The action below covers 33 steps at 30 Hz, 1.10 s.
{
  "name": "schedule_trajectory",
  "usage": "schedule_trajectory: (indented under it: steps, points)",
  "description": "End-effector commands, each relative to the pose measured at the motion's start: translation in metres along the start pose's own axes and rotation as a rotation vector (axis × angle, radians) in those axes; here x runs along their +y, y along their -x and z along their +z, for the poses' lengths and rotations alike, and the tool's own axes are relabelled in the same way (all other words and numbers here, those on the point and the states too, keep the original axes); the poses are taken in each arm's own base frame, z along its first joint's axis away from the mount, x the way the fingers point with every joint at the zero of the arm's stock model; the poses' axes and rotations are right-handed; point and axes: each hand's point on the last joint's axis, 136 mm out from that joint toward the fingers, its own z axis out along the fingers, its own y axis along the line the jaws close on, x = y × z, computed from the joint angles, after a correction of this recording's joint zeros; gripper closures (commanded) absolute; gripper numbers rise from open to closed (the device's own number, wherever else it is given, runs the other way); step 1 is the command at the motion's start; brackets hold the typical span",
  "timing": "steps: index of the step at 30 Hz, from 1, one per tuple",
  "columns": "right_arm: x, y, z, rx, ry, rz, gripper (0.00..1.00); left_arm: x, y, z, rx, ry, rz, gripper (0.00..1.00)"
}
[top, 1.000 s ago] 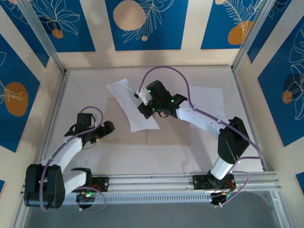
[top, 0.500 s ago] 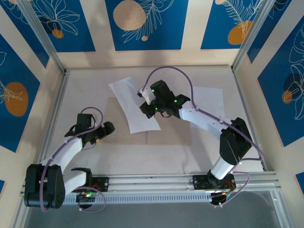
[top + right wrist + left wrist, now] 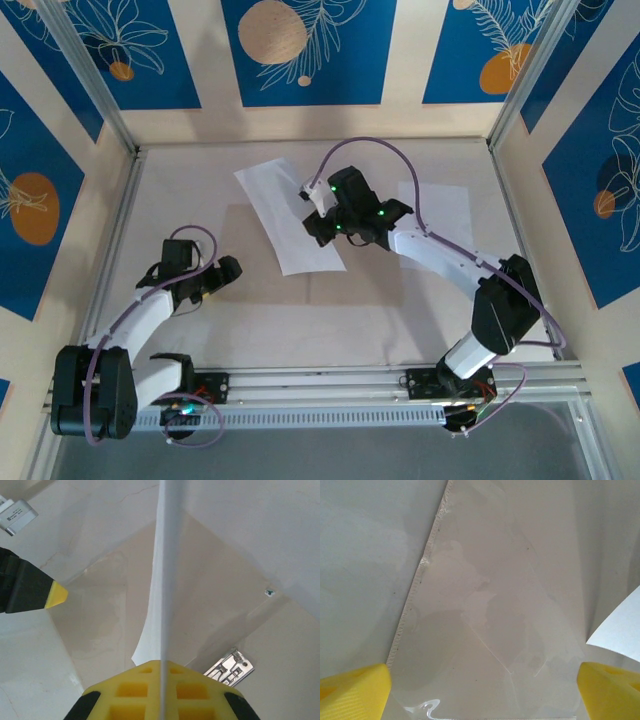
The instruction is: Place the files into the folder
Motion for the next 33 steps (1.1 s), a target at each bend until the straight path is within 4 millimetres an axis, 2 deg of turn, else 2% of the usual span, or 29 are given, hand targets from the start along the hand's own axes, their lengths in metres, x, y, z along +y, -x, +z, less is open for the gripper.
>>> schedule_trajectory:
  steps: [1,10,17,33]
  points:
    - [0.005,0.001,-0.010,-0.024,0.026,0.008,1.00,0.001,0.000,0.000,0.014,-0.008,0.010,0.04]
    - [0.012,-0.005,-0.012,-0.032,0.069,0.040,1.00,0.000,0.001,0.001,0.016,-0.010,0.009,0.04]
    - [0.018,-0.003,-0.016,-0.069,0.120,0.081,1.00,-0.001,0.001,0.001,0.019,-0.014,0.010,0.05]
    - [0.011,-0.017,-0.001,-0.056,0.120,0.134,1.00,0.000,-0.001,0.001,0.025,-0.010,0.012,0.04]
